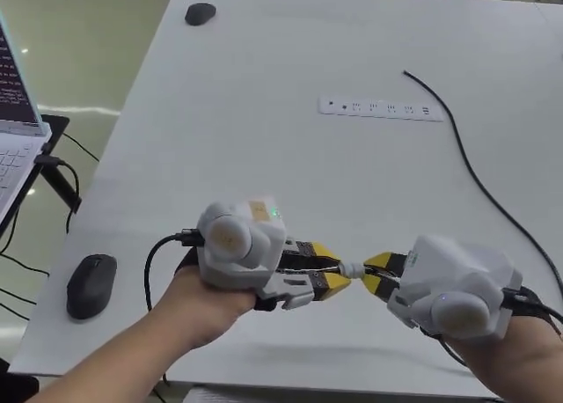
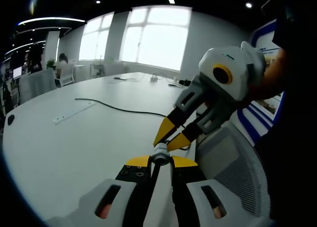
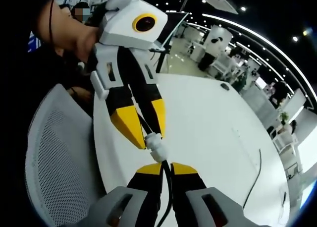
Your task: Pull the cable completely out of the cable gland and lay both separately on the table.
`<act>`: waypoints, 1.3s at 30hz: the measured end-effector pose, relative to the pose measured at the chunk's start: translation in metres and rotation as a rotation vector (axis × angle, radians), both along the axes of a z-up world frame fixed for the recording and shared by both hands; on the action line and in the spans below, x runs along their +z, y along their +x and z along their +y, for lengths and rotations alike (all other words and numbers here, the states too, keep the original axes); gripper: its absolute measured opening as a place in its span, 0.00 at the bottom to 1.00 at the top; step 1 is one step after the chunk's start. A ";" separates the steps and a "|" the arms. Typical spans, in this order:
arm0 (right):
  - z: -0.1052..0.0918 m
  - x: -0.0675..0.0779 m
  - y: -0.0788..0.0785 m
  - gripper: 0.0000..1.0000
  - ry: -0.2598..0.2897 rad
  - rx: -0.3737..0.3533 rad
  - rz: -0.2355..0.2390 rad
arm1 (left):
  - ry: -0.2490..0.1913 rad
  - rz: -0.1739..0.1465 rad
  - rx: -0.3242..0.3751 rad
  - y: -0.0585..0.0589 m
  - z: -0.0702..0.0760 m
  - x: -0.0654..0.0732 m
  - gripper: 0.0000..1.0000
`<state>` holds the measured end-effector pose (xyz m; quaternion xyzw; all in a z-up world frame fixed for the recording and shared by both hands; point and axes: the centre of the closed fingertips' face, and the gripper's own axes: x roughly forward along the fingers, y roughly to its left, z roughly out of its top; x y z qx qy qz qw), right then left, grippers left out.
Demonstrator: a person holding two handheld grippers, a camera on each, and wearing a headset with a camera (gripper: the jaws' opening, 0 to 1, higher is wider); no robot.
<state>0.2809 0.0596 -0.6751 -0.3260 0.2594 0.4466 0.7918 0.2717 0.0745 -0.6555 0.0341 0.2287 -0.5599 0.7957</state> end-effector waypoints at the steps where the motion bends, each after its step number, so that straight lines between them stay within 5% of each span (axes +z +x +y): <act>1: -0.002 -0.001 0.001 0.01 0.007 -0.017 0.012 | 0.001 0.000 0.002 0.000 0.001 0.000 0.15; 8: -0.016 -0.004 0.007 0.00 0.076 -0.160 0.057 | -0.007 -0.013 0.020 0.002 0.004 0.004 0.15; 22: -0.066 -0.044 0.010 0.01 0.272 -0.506 0.293 | -0.008 -0.009 0.035 0.002 0.007 0.003 0.15; 30: -0.094 -0.075 0.009 0.01 0.427 -0.776 0.475 | -0.014 -0.015 0.037 0.002 0.006 0.006 0.15; 39: -0.098 -0.089 0.004 0.01 0.488 -0.874 0.562 | -0.013 -0.009 0.040 0.002 0.008 0.003 0.15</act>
